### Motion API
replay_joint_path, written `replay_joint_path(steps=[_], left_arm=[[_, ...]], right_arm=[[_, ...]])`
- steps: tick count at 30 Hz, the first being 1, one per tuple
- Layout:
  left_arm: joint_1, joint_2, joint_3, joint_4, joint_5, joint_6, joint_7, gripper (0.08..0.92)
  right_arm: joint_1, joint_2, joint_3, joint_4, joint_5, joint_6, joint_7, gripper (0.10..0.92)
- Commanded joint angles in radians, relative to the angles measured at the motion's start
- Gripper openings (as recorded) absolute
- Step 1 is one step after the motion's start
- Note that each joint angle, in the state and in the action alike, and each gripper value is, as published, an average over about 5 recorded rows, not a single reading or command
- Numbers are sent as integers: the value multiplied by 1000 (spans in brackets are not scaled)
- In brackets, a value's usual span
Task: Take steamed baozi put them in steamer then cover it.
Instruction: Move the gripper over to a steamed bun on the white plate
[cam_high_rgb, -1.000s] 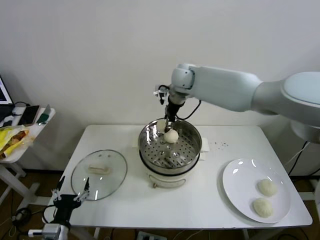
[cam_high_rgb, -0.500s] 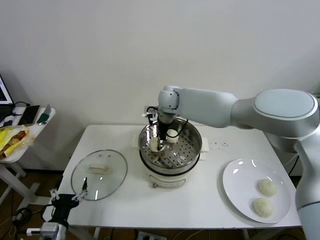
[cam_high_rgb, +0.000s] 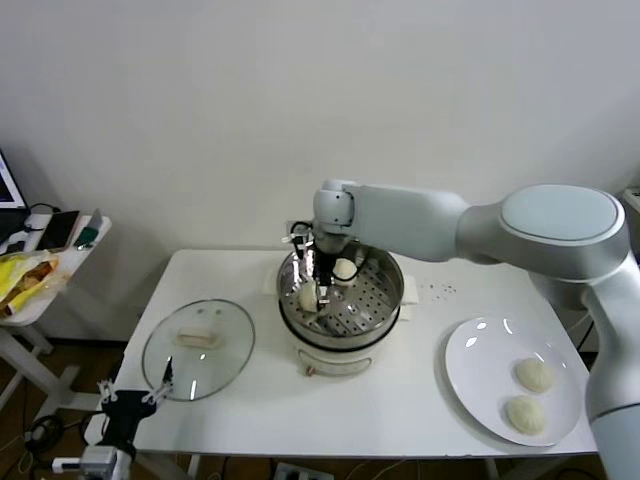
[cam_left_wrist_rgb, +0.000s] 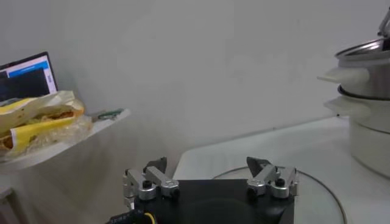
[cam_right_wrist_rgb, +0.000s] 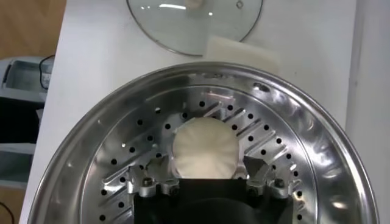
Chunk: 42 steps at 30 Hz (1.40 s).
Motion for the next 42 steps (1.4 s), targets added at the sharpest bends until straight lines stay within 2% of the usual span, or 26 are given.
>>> replay_joint_path(steps=[1, 7, 14, 21, 27, 34, 42], left_arm=[[-7, 0, 6, 4, 1, 1, 0, 823], [-12, 1, 9, 9, 2, 1, 0, 823], [-14, 0, 9, 14, -1, 2, 3, 823], [-12, -6, 1, 8, 6, 9, 2, 823], [-6, -25, -7, 1, 22, 14, 1, 823], [3, -46, -11, 3, 34, 12, 0, 823], [3, -56, -12, 9, 52, 12, 5, 823]], right_arm=[[157, -142, -12, 155, 6, 17, -25, 822], [306, -393, -65, 368, -36, 57, -47, 823], [358, -717, -138, 601, -208, 91, -66, 823], [165, -970, -89, 670, -447, 108, -82, 823], [-51, -1076, 12, 683, -581, 140, -111, 823], [-327, -1123, 190, 647, -707, 171, -128, 823], [-591, -1164, 426, 633, -781, 186, -145, 823]])
